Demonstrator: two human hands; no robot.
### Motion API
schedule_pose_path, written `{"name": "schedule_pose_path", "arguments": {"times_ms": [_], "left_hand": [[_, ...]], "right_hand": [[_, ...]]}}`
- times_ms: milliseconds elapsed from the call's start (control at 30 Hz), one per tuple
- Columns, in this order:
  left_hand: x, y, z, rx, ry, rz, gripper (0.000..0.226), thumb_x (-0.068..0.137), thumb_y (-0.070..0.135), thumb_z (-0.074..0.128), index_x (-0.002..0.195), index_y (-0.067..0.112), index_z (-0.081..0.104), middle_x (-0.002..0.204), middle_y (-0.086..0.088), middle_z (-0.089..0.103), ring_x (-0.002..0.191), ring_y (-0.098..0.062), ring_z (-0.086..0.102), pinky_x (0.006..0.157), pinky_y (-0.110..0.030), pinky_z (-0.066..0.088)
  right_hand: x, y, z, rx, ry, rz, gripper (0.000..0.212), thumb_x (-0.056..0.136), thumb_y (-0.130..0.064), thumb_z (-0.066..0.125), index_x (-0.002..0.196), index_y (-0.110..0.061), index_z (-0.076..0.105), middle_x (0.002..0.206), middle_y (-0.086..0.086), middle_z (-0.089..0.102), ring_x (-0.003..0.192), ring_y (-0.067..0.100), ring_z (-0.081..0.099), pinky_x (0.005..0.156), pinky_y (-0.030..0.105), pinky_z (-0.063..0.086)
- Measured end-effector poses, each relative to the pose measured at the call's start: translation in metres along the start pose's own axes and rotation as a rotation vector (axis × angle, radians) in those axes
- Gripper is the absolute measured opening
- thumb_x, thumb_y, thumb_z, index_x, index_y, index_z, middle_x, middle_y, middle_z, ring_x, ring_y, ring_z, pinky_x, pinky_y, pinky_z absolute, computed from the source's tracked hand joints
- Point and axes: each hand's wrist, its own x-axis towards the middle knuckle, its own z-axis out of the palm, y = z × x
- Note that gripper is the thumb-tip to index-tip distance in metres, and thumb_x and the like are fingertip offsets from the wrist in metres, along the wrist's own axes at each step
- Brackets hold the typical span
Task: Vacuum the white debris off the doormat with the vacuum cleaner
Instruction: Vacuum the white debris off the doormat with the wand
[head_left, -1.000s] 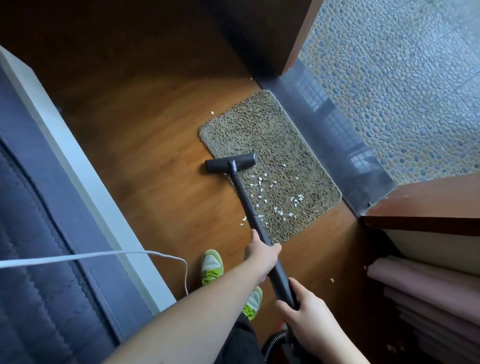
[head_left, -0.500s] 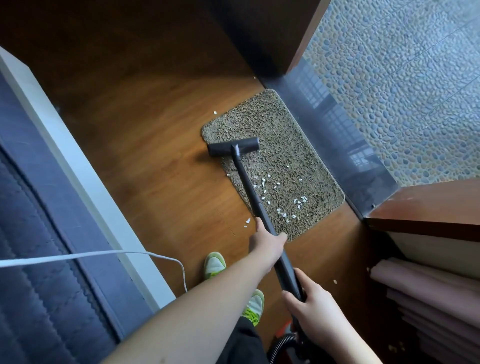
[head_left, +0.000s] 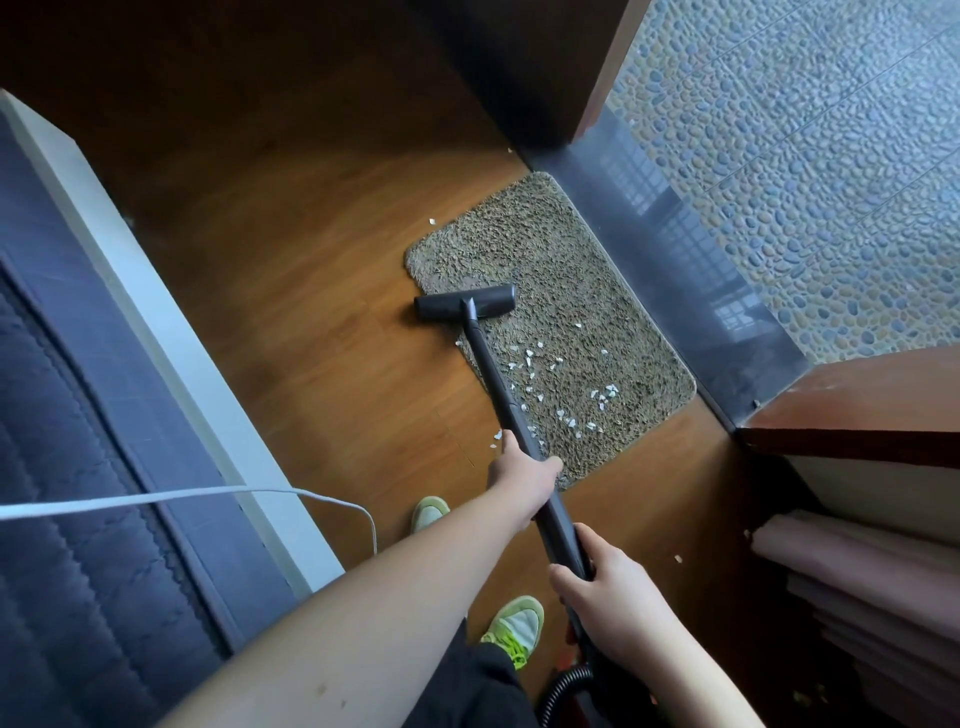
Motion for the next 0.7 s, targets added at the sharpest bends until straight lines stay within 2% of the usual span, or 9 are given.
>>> {"name": "schedule_pose_path", "arguments": {"times_ms": [133, 200, 267, 333, 500, 567, 700], "left_hand": [[-0.014, -0.015, 0.016, 0.005, 0.003, -0.026, 0.082, 0.092, 0.035, 0.057, 0.158, 0.031, 0.007, 0.142, -0.005, 0.047, 0.110, -0.027, 0.058, 0.079, -0.032, 0.050], [-0.022, -0.022, 0.024, 0.010, 0.007, -0.034, 0.083, 0.092, 0.035, 0.057, 0.158, 0.031, 0.007, 0.142, -0.005, 0.047, 0.113, -0.027, 0.057, 0.082, -0.032, 0.050], [-0.028, -0.028, 0.031, 0.011, 0.009, -0.046, 0.083, 0.092, 0.034, 0.057, 0.158, 0.031, 0.007, 0.143, -0.005, 0.046, 0.115, -0.027, 0.056, 0.080, -0.032, 0.049], [-0.034, -0.034, 0.038, 0.013, 0.010, -0.056, 0.083, 0.092, 0.033, 0.057, 0.158, 0.031, 0.006, 0.144, -0.004, 0.046, 0.116, -0.027, 0.055, 0.080, -0.031, 0.048], [-0.044, -0.044, 0.050, 0.012, 0.011, -0.068, 0.083, 0.092, 0.033, 0.056, 0.158, 0.031, 0.006, 0.143, -0.004, 0.046, 0.112, -0.027, 0.057, 0.080, -0.032, 0.050], [-0.046, -0.047, 0.054, 0.013, 0.014, -0.071, 0.083, 0.092, 0.033, 0.056, 0.158, 0.031, 0.006, 0.142, -0.004, 0.046, 0.112, -0.027, 0.058, 0.080, -0.033, 0.051], [-0.050, -0.051, 0.060, 0.017, 0.019, -0.070, 0.083, 0.092, 0.032, 0.056, 0.158, 0.029, 0.006, 0.137, -0.005, 0.050, 0.099, -0.024, 0.058, 0.075, -0.031, 0.051]], "right_hand": [[-0.013, 0.022, 0.002, -0.036, -0.012, 0.002, 0.029, 0.092, -0.034, 0.054, 0.119, -0.025, 0.051, 0.091, 0.000, 0.069, 0.080, 0.017, 0.067, 0.059, 0.019, 0.047], [-0.020, 0.032, 0.002, -0.023, -0.027, 0.007, 0.029, 0.092, -0.035, 0.054, 0.119, -0.026, 0.051, 0.092, 0.001, 0.068, 0.083, 0.018, 0.067, 0.056, 0.014, 0.044], [-0.027, 0.041, 0.001, -0.008, -0.046, 0.012, 0.027, 0.092, -0.035, 0.054, 0.117, -0.028, 0.050, 0.092, 0.002, 0.068, 0.084, 0.019, 0.067, 0.058, 0.016, 0.046], [-0.032, 0.050, 0.001, -0.009, -0.058, 0.012, 0.026, 0.092, -0.034, 0.054, 0.117, -0.027, 0.051, 0.093, 0.002, 0.068, 0.083, 0.018, 0.066, 0.064, 0.021, 0.049], [-0.041, 0.065, 0.002, -0.008, -0.046, -0.003, 0.023, 0.095, -0.035, 0.053, 0.115, -0.028, 0.046, 0.099, -0.001, 0.064, 0.077, 0.009, 0.057, 0.056, 0.008, 0.041], [-0.043, 0.068, 0.002, -0.011, -0.044, -0.009, 0.021, 0.095, -0.035, 0.053, 0.112, -0.028, 0.043, 0.097, -0.001, 0.062, 0.074, 0.007, 0.055, 0.056, 0.007, 0.040], [-0.046, 0.078, 0.003, -0.020, -0.053, -0.017, 0.030, 0.095, -0.034, 0.053, 0.122, -0.023, 0.049, 0.094, 0.002, 0.060, 0.071, 0.008, 0.052, 0.056, 0.008, 0.040]]}}
